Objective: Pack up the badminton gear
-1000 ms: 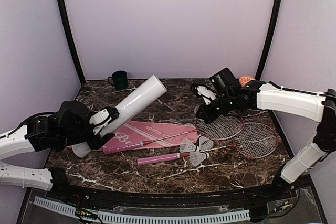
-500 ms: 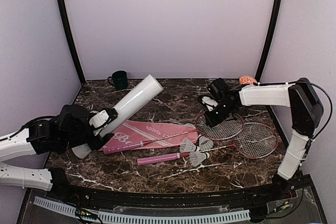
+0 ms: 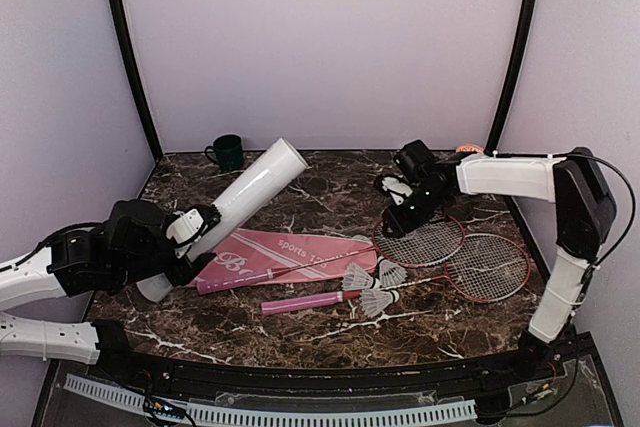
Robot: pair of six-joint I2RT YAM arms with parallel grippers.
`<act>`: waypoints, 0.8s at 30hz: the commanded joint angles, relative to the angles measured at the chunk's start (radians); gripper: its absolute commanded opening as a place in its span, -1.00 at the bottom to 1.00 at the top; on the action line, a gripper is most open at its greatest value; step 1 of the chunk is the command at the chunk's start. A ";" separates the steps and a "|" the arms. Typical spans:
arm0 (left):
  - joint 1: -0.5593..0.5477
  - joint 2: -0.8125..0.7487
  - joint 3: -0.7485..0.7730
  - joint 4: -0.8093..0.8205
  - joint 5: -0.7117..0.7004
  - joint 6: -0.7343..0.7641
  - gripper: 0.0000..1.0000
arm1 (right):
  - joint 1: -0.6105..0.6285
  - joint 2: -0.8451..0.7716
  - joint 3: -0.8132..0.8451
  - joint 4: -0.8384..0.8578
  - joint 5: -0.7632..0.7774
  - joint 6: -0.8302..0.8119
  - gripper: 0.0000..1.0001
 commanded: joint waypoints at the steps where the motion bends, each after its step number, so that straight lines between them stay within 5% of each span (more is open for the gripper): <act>1: 0.006 -0.006 -0.011 0.054 0.026 0.005 -0.29 | 0.002 -0.142 0.053 -0.031 -0.042 0.023 -0.01; 9: 0.006 -0.008 -0.013 0.065 0.019 -0.024 -0.26 | 0.138 -0.195 0.083 -0.105 0.030 0.117 0.57; 17: 0.006 -0.047 -0.026 0.082 0.014 -0.023 -0.26 | 0.275 -0.147 0.090 -0.164 0.131 0.166 0.61; 24: 0.006 -0.055 -0.034 0.092 0.045 -0.015 -0.25 | 0.294 -0.370 -0.164 -0.134 0.206 0.039 0.60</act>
